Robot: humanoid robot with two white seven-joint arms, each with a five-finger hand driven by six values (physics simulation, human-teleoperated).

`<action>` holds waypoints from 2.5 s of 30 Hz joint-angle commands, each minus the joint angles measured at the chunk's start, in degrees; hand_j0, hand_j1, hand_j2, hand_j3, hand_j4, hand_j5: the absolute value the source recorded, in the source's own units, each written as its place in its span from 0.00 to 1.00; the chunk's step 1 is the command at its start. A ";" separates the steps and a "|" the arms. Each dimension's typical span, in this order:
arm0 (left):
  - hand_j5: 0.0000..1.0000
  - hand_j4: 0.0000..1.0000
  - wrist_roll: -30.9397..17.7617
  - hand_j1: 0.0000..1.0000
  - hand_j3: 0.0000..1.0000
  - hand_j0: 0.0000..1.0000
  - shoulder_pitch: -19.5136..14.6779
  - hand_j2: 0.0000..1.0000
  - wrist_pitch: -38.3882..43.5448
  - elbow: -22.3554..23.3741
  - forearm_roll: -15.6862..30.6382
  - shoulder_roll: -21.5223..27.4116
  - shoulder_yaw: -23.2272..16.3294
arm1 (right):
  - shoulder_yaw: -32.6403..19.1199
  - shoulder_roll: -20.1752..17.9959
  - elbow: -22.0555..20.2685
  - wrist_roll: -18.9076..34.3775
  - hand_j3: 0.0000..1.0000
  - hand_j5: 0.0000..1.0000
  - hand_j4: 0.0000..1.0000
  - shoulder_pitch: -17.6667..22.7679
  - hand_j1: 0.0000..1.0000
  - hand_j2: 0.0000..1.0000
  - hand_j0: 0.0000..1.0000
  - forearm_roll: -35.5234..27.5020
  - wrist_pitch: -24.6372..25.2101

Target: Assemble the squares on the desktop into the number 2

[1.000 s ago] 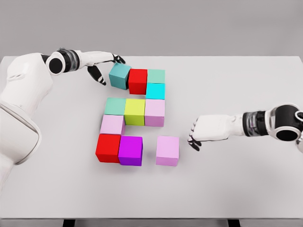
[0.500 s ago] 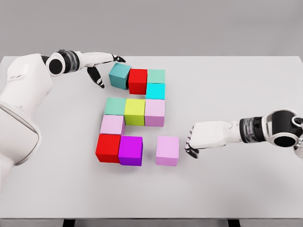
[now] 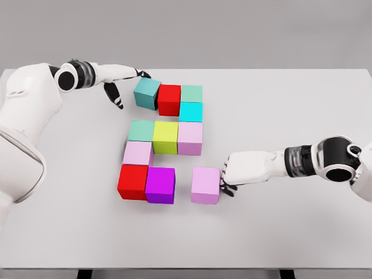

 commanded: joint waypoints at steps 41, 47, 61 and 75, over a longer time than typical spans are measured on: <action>1.00 1.00 -2.20 1.00 1.00 1.00 1.41 1.00 0.14 -8.82 -0.31 4.52 -0.79 | -1.96 1.62 0.72 1.67 0.31 0.31 0.31 0.00 0.31 0.31 0.31 -0.36 0.12; 1.00 1.00 -2.20 1.00 1.00 1.00 1.93 1.00 0.14 -10.22 -0.23 5.58 -0.79 | -1.87 1.80 0.72 1.67 0.31 0.31 0.31 0.00 0.31 0.31 0.31 -0.27 0.12; 1.00 1.00 -2.20 1.00 1.00 1.00 2.90 1.00 0.14 -14.97 -0.14 8.04 -0.79 | -1.79 3.38 0.20 1.76 0.31 0.31 0.31 0.00 0.31 0.31 0.31 -0.36 0.12; 1.00 1.00 -2.20 1.00 1.00 1.00 4.04 1.00 0.14 -18.22 -0.23 9.53 -0.79 | -1.87 3.91 0.11 1.76 0.31 0.31 0.31 0.00 0.31 0.31 0.31 -0.36 0.12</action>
